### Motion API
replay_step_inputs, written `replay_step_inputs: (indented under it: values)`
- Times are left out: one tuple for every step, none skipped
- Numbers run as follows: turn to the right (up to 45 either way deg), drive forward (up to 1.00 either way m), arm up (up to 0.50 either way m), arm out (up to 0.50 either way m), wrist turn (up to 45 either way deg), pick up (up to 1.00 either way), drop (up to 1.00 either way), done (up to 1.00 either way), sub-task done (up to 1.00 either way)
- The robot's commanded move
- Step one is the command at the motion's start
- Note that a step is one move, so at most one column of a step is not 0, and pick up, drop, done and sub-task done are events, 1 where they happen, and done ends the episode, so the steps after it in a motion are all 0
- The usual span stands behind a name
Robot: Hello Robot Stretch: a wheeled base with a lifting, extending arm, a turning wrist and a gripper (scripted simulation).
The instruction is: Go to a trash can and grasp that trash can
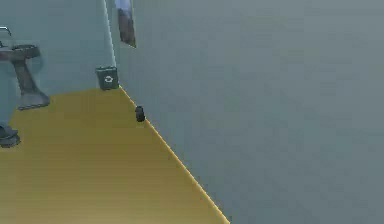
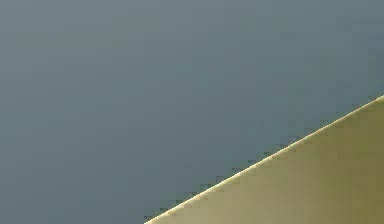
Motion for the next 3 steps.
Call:
replay_step_inputs:
  values:
    - [-30.0,0.0,0.0,0.0,0.0,0.0,0.0,0.0,0.0]
    - [0.0,1.0,0.0,0.0,0.0,0.0,0.0,0.0,0.0]
    - [0.0,1.0,0.0,0.0,0.0,0.0,0.0,0.0,0.0]
